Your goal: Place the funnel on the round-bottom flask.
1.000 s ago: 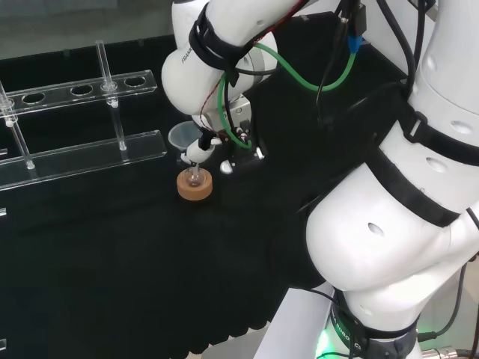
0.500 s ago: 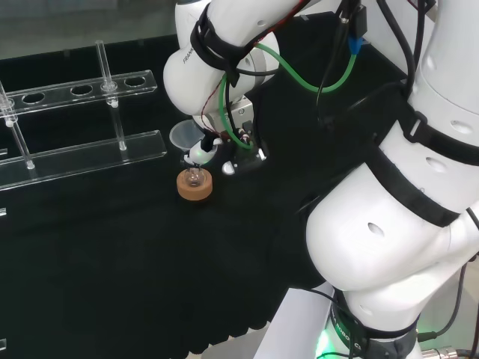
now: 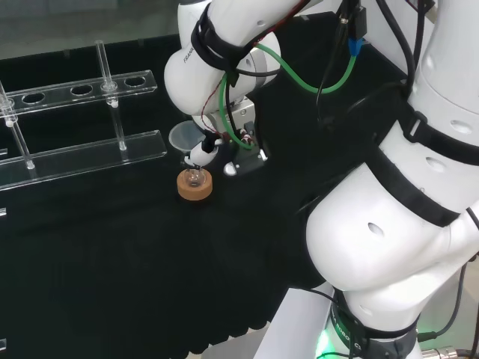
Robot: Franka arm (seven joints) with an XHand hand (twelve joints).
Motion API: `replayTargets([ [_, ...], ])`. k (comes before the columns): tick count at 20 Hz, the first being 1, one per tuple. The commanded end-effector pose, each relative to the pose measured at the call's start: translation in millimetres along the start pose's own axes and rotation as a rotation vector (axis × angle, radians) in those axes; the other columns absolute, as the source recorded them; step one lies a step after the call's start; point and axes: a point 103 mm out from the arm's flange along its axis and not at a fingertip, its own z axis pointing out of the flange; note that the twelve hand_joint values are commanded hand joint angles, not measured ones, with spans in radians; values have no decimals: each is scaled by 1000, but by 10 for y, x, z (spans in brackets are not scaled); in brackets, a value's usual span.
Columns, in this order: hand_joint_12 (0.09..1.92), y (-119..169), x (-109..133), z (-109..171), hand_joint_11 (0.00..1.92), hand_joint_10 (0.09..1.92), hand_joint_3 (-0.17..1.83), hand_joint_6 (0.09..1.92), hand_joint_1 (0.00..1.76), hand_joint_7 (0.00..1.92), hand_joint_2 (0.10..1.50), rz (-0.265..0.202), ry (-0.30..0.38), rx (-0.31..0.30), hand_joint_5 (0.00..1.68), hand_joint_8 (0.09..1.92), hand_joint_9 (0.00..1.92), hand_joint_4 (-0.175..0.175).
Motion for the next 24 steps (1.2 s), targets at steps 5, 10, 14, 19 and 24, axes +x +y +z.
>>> replayTargets([
  [5,1369,-14,10,1,380,683,454,207,669,224,690,-37,22,-1,379,785,539,-89],
  [10,1470,-34,-6,16,221,804,322,87,562,17,687,-35,28,1,248,482,178,-89],
  [14,1527,-65,-57,-7,130,834,229,87,487,0,677,-38,53,-29,110,103,12,-97],
  [19,1539,-88,-178,-200,106,854,162,87,447,70,688,-59,133,-103,118,87,43,-103],
  [24,1518,-56,-318,-405,139,814,95,87,495,23,748,-81,171,-73,196,534,184,-100],
])
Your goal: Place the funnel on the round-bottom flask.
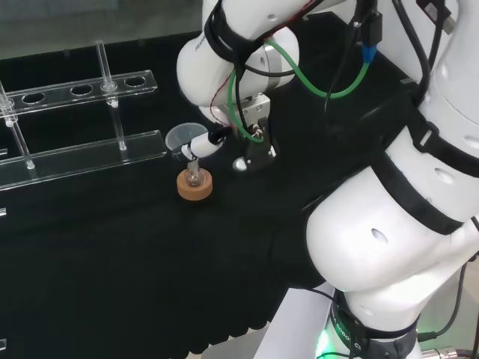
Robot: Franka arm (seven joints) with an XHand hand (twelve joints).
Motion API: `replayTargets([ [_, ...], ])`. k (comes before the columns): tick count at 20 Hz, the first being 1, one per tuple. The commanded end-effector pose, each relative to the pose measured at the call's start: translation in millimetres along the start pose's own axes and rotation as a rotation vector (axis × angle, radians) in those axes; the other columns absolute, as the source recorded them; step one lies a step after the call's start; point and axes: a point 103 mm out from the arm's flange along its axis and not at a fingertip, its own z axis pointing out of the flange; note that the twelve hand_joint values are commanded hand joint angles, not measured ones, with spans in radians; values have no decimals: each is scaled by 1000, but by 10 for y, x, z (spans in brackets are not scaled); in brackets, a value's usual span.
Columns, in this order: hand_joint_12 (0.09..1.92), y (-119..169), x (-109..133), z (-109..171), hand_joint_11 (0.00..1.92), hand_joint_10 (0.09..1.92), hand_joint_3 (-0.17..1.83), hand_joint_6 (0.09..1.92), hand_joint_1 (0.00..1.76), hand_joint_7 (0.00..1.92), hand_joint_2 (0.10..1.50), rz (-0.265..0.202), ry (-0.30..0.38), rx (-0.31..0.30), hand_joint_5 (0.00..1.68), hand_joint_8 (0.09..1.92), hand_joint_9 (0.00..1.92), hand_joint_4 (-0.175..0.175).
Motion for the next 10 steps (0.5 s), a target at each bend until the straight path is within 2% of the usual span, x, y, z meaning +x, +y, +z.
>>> replayTargets([
  [1,1517,42,-159,-295,143,811,91,87,504,11,755,-9,73,31,209,602,198,-99],
  [10,1522,260,-376,-562,144,808,93,87,530,20,781,2,48,95,247,721,231,-89],
])
